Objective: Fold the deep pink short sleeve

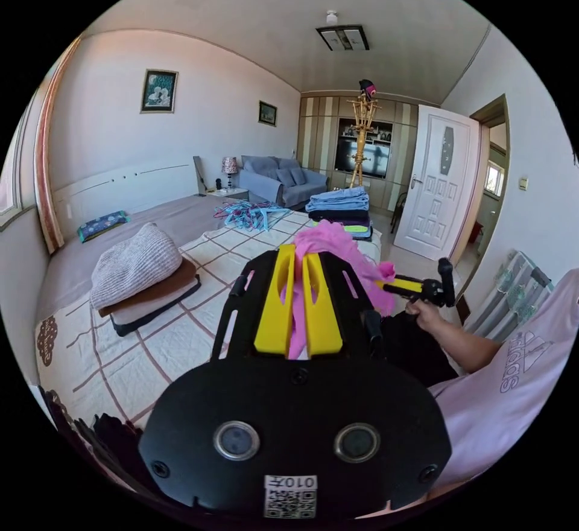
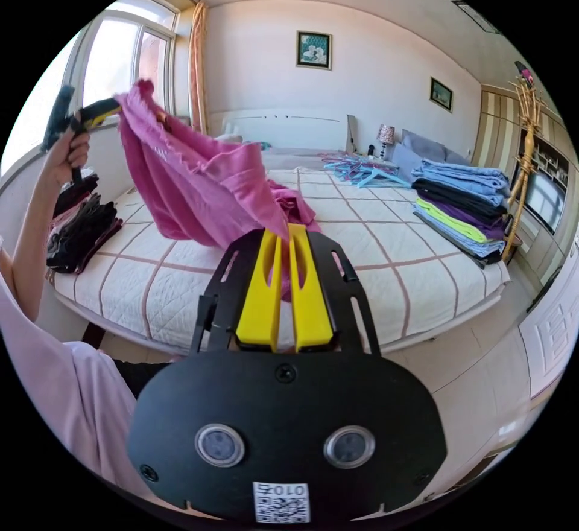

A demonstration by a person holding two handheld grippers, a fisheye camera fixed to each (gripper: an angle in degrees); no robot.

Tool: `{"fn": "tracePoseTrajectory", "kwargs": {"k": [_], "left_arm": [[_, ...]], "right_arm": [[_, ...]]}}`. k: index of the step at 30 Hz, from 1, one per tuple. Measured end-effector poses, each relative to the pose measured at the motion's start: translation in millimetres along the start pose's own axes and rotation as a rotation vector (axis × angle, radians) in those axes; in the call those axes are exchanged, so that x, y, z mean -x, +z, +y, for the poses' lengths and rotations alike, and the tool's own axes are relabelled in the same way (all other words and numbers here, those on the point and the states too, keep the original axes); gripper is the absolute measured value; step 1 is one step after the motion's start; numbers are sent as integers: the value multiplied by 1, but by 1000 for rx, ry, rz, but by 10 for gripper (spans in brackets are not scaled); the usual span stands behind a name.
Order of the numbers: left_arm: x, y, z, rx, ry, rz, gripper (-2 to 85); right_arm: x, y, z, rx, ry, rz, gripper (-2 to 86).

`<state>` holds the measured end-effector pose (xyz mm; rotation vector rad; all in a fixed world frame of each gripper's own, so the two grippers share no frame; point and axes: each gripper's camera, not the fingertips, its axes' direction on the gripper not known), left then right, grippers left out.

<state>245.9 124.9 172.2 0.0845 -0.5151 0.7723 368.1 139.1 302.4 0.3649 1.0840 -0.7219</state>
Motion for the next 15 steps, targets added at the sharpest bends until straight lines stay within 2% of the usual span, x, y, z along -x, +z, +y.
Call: {"fn": "tracePoseTrajectory", "kwargs": {"k": [3,8,13,15], "left_arm": [[-1,-18,-3,-52,18,50,-3],[-43,-87,-33,-217,168,20,-3],[-98,-218,-57,-458,360,-46,-3],[-115,-255,-65,-496,417,-73,-3]], "right_arm": [[1,-60,-29,-90,-69,42,25],[68,-179,-80,-265,-262,289,30],[144,-289,-71,-531,-408,425,31],[169,-326,-63,-607,-454,449,31]]}}
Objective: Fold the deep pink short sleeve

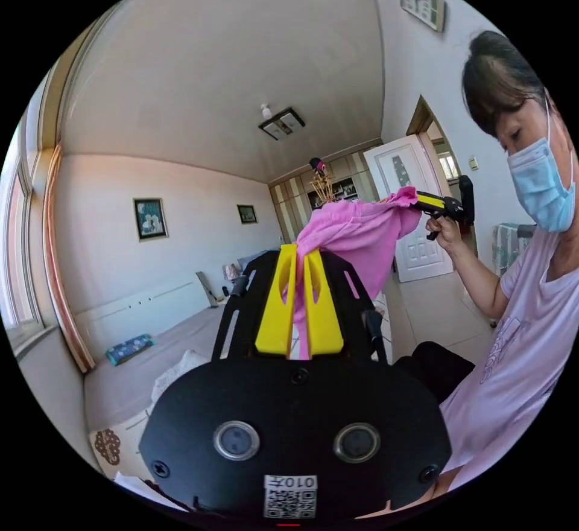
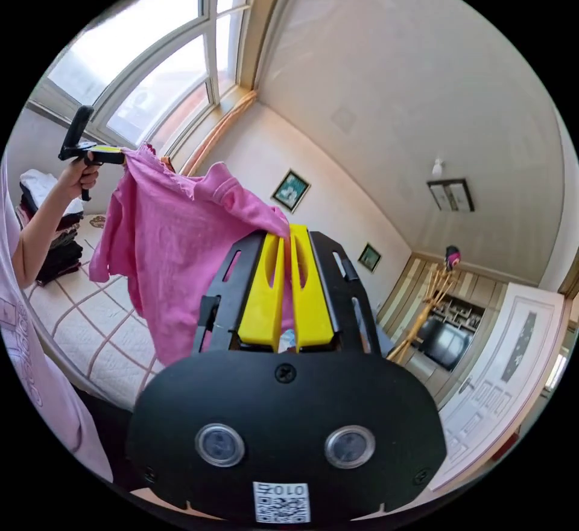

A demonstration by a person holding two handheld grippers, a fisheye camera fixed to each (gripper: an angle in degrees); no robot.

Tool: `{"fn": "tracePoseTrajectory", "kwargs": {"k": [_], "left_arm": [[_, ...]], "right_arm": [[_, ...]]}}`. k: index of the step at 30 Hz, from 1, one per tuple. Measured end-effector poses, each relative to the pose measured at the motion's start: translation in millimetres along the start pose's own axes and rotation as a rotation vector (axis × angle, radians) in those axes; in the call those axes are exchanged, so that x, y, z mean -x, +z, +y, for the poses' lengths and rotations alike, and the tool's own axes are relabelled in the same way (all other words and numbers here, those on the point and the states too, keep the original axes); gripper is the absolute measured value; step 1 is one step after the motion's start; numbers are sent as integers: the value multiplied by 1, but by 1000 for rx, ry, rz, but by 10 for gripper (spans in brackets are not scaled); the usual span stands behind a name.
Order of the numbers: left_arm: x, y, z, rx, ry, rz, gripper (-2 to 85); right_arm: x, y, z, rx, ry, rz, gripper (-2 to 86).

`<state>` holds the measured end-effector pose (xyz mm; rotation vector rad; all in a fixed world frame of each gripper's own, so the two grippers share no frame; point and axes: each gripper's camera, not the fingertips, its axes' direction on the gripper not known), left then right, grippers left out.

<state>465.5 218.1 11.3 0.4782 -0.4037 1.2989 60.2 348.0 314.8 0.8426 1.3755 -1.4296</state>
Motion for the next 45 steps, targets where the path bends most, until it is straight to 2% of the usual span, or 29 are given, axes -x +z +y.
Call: {"fn": "tracePoseTrajectory", "kwargs": {"k": [7,12,14,16,17,19,21,23,25,26,29,32,35,38,42,45], "left_arm": [[-12,-77,-82,-176,150,21,-4],[3,-65,-109,-210,152,56,-4],[17,-34,-105,-169,109,96,-4],[45,40,-82,-37,12,197,-4],[53,64,-72,8,-15,226,-4],[86,173,-25,212,-106,300,-4],[119,258,8,315,-168,344,-4],[159,331,18,337,-265,430,-4],[193,380,-25,290,-286,410,-4],[197,381,-43,253,-255,392,-4],[206,352,-123,85,-94,229,-4],[221,321,-142,29,-45,165,-4],[230,311,-100,85,1,164,-4],[236,329,-17,252,15,177,-4],[229,374,155,572,-57,240,-3],[210,396,300,783,-126,273,-3]], "right_arm": [[13,-87,-60,-139,-73,134,31],[4,-100,-89,-179,-49,159,30],[1,-80,-89,-129,-20,129,29],[1,-50,-78,-53,-2,96,28],[1,-20,-66,37,4,72,28],[-1,37,-43,210,-17,40,28],[-11,109,-19,417,-32,-9,28],[-54,191,-8,577,70,-128,28],[-98,210,-32,510,166,-120,28],[-121,206,-62,427,189,-36,28],[-148,177,-134,218,138,140,28],[-153,166,-167,169,87,130,28],[-143,177,-147,167,72,15,28],[-120,207,-99,265,81,-133,29],[-65,243,-23,435,86,-287,29],[-15,276,50,652,173,-439,29]]}}
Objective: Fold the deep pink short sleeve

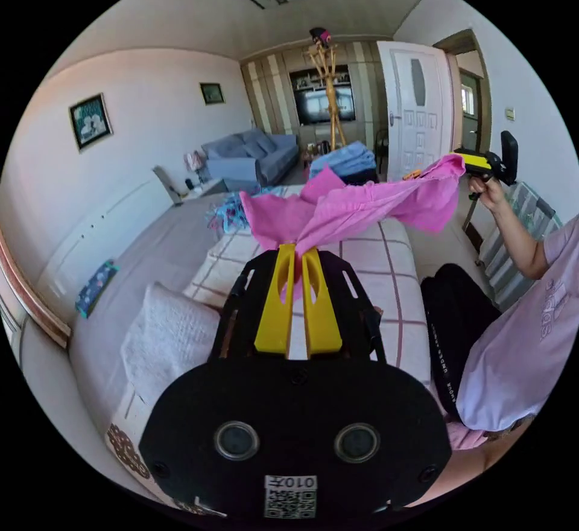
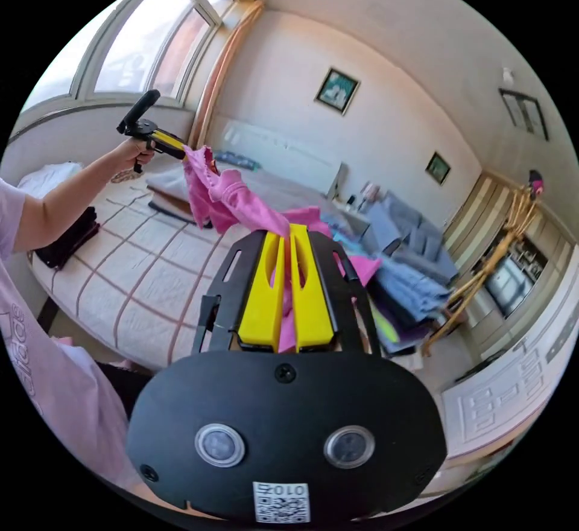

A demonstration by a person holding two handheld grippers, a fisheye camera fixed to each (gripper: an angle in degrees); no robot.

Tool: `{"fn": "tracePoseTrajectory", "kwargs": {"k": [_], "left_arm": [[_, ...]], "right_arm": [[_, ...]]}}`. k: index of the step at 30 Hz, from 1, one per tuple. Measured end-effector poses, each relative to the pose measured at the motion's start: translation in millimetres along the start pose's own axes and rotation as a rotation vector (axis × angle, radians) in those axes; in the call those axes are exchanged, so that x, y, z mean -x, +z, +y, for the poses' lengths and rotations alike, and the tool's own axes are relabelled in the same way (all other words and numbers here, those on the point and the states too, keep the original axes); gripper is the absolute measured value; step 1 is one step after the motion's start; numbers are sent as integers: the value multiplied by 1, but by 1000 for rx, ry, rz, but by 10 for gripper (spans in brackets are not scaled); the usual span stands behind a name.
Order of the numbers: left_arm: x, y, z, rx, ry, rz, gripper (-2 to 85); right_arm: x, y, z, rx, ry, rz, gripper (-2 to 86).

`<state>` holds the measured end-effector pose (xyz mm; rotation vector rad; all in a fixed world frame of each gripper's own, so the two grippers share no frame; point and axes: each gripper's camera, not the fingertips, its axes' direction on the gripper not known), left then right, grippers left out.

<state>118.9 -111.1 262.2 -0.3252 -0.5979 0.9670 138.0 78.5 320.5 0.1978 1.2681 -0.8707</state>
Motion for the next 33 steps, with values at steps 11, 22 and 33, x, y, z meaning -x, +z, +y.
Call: {"fn": "tracePoseTrajectory", "kwargs": {"k": [11,22,33], "left_arm": [[58,100,171,164,-265,123,-3],[49,61,198,273,25,-93,-3],[62,65,310,348,-59,-45,-2]], "right_arm": [[-7,97,48,313,186,-403,31],[-52,40,12,314,26,-457,29],[-83,43,0,383,-51,-559,32]]}}
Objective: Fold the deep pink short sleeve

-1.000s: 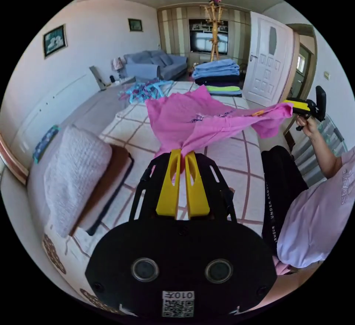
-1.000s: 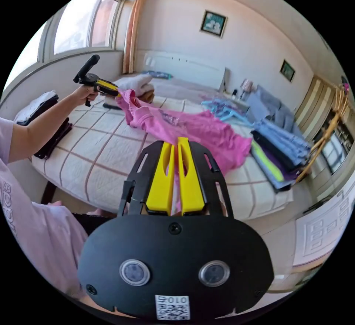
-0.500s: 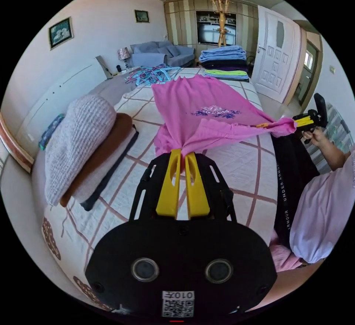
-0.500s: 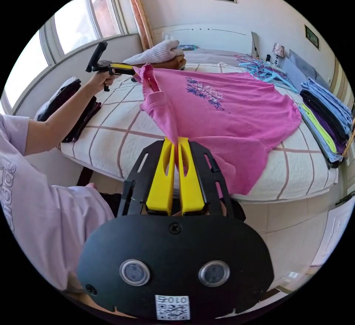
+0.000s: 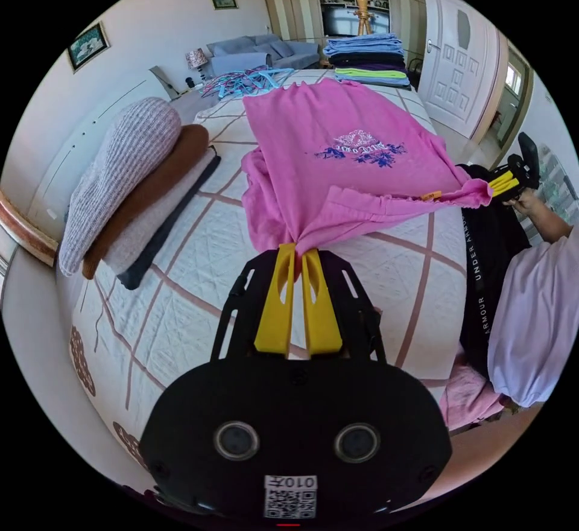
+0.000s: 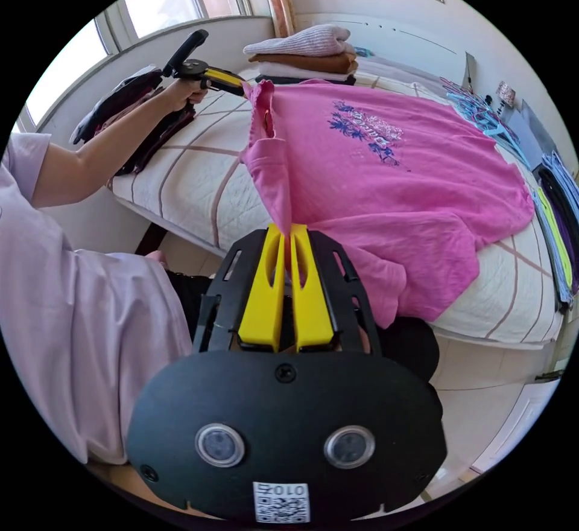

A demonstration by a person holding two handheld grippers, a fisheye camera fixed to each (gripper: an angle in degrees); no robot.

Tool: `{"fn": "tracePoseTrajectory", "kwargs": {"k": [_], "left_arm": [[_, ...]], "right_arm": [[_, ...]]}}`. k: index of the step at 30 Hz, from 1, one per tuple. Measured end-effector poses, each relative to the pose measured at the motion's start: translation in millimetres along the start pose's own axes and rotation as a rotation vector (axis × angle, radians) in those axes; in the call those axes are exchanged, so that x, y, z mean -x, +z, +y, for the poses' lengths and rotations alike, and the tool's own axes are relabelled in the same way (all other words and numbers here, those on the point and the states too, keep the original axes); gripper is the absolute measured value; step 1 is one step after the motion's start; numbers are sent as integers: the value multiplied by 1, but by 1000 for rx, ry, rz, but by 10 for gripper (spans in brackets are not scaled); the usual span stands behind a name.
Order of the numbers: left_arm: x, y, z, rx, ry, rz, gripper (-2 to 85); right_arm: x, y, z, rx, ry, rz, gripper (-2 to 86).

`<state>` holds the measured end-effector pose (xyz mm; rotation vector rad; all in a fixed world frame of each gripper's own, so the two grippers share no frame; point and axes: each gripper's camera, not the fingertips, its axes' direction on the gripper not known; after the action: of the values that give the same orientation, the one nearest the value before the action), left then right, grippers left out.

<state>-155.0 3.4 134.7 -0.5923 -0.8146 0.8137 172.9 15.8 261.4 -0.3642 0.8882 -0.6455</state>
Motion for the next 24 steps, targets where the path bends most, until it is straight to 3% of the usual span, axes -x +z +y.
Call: {"fn": "tracePoseTrajectory", "kwargs": {"k": [4,7,11,14,19,24], "left_arm": [[8,41,24,204,-57,18,2],[9,23,53,149,-92,-2,5],[-8,-15,94,120,-120,-83,9],[-50,-50,118,-34,-48,-98,12],[-135,-45,117,-123,155,-14,34],[-195,-23,98,-226,302,156,63]], "right_arm": [[-12,-6,2,21,-18,-169,45],[-9,-32,15,-17,-54,-105,63],[-53,-86,56,-185,171,106,81],[-74,-90,70,-112,230,225,117],[-78,-58,63,-5,191,123,151],[-85,-46,58,20,201,-4,105]]}}
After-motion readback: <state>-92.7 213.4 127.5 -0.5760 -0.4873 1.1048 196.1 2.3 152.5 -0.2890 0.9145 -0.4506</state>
